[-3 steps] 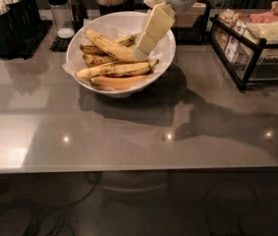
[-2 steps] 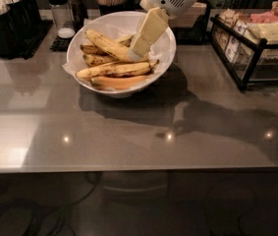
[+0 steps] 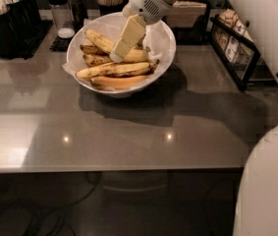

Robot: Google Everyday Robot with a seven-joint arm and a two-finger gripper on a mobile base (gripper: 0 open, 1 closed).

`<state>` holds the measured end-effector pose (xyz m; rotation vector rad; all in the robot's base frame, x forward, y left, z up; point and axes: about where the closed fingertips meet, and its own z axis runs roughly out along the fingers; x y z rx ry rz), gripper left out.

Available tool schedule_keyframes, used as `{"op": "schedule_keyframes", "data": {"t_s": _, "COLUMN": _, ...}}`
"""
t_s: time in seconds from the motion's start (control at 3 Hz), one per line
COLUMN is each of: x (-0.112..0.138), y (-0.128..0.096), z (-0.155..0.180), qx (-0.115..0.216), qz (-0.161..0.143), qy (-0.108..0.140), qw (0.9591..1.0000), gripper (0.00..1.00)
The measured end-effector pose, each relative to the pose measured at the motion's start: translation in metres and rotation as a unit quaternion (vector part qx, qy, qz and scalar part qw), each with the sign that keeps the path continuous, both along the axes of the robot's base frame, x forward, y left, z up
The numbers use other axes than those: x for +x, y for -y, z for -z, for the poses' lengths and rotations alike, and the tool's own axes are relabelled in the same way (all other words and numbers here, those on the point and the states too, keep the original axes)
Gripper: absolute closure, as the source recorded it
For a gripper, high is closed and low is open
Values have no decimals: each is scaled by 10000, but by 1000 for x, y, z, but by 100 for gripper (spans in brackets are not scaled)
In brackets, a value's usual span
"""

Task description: Pick banana from white bowl

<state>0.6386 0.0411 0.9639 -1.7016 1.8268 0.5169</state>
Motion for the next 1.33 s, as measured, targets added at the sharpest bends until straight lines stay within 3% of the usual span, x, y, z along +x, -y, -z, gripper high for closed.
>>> {"op": "schedule_keyframes", "data": {"t_s": 0.33, "x": 1, "y": -1, "z": 1, "qx": 7, "qz": -6, "qy": -6, "qw": 10000, "gripper": 6}}
{"op": "schedule_keyframes", "data": {"t_s": 0.67, "x": 1, "y": -2, "z": 1, "qx": 6, "qz": -7, "qy": -7, "qw": 10000, "gripper": 24}}
{"op": "schedule_keyframes", "data": {"t_s": 1.0, "x": 2, "y": -3, "z": 2, "qx": 0, "qz": -4, "qy": -12, "qw": 10000, "gripper": 24}}
{"op": "schedule_keyframes", "data": {"t_s": 1.33, "x": 7, "y": -12, "z": 7, "qx": -6, "qz": -42, "qy": 1, "qw": 10000, "gripper": 16}}
